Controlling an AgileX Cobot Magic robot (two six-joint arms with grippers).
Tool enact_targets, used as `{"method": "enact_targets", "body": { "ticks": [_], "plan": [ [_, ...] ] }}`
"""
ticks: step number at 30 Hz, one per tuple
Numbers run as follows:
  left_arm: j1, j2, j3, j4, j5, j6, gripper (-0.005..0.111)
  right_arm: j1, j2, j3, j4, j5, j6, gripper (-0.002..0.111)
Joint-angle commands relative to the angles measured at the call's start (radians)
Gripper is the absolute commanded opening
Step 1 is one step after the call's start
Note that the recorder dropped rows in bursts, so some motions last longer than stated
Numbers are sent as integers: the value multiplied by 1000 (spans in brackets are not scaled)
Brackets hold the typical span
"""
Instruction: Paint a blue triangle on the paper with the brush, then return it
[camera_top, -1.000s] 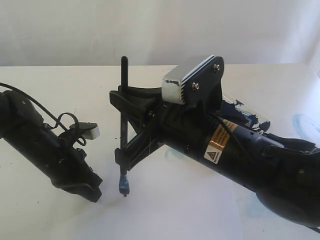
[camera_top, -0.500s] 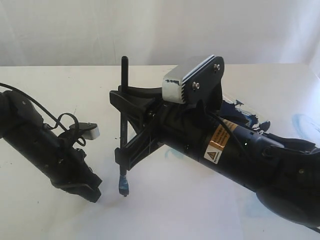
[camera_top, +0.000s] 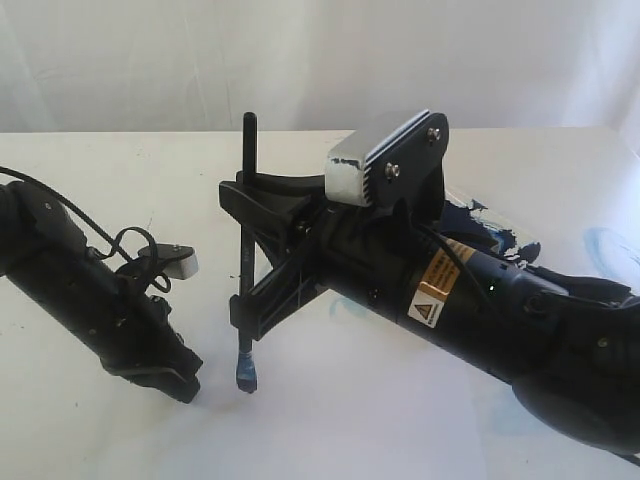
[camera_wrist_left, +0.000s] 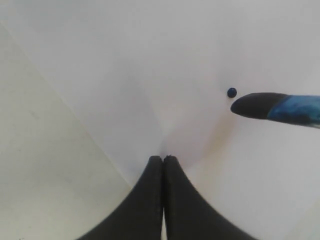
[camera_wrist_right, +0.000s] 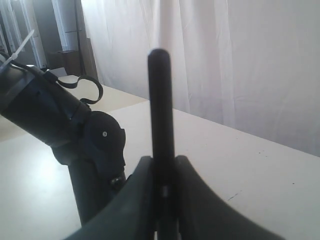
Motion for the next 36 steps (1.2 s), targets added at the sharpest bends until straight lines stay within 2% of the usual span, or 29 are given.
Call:
{"method": "enact_targets", "body": {
  "ticks": [1, 36],
  "plan": [
    [-5, 3, 8, -4, 17, -1, 0, 5, 0, -2, -13, -14, 3, 0],
    [-5, 3, 8, 18, -30, 1, 0, 5, 13, -2, -13, -18, 3, 0]
  ]
}}
